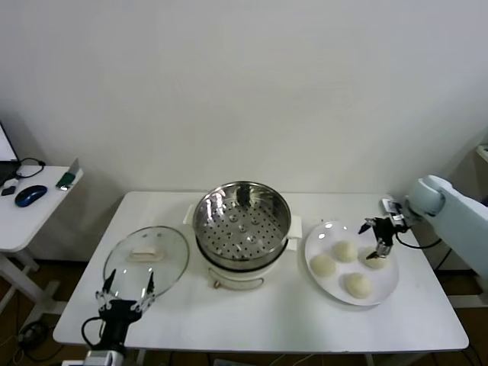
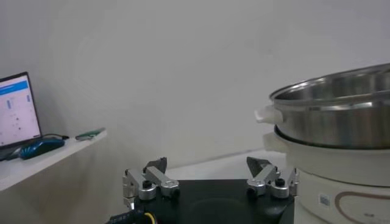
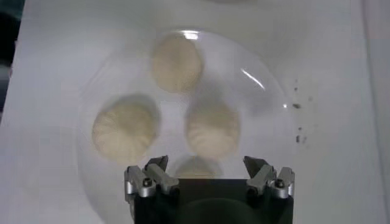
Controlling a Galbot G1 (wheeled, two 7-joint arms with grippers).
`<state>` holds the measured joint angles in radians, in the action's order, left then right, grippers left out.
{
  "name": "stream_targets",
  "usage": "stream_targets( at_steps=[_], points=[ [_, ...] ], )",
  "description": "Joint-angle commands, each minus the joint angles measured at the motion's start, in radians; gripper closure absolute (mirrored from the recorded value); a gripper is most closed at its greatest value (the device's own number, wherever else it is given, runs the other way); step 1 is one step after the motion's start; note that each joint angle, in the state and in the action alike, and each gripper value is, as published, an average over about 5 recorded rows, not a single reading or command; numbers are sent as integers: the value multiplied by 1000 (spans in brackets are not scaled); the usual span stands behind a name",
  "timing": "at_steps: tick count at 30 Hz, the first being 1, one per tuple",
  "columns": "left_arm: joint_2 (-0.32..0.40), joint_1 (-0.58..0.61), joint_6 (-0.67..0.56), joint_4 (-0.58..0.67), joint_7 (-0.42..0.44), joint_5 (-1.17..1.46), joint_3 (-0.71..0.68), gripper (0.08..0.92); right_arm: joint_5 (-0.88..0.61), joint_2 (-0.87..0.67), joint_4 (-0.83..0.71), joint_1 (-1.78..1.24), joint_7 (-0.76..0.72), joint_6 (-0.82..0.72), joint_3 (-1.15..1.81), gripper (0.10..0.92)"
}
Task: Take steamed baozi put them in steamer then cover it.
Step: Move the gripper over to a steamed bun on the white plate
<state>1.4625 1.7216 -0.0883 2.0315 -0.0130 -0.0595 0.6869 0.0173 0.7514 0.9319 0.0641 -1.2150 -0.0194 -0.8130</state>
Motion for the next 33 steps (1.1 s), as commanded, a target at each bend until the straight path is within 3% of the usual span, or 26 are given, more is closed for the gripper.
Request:
stream_targets(
  at_steps=[1, 26, 33],
  points=[
    [-3, 0, 2, -4, 0, 8, 9, 177, 9, 120, -130, 110, -22, 3, -159, 203],
    [-3, -10, 6, -5, 0, 10, 9, 177, 100, 216, -196, 5, 23, 20, -113, 203],
    [-2, -4, 2, -4, 0, 10, 11, 177, 103, 216, -194, 4, 24, 25, -105, 307]
  ],
)
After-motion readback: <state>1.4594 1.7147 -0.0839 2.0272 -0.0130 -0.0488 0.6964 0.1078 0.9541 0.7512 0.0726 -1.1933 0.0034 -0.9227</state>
